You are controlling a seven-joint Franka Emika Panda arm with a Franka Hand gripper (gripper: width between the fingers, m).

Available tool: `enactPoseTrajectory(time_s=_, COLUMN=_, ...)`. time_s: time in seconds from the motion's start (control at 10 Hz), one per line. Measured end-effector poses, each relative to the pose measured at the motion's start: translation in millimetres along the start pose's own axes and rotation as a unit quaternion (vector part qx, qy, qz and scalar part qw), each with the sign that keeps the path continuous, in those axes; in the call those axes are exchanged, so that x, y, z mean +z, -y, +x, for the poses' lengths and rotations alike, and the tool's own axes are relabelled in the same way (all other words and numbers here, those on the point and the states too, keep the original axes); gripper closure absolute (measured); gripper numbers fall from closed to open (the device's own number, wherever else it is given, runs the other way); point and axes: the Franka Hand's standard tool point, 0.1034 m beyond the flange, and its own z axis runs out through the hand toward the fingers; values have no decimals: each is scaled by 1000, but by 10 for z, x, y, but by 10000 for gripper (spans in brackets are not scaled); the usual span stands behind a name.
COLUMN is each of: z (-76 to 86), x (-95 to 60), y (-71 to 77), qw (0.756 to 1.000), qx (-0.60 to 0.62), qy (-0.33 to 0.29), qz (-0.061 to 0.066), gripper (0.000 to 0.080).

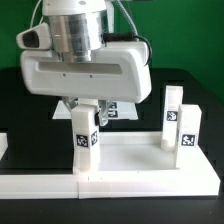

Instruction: Assemble desk

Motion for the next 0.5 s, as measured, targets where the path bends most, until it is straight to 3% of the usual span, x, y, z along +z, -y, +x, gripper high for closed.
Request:
enactPoseTrajectory(time_s=0.2, z=14, x=11, y=32, qw=986, qx=166, qy=1, qz=19, gripper=511)
enactPoseTrajectory(time_s=0.3, z=0, x=19, y=53, qw=977, qx=214, qy=-4, qz=22, gripper=511)
enactPoseTrajectory(time_s=0.5, z=-43, x=17, y=89, qw=962, qx=272, qy=-1, qz=15, gripper=511)
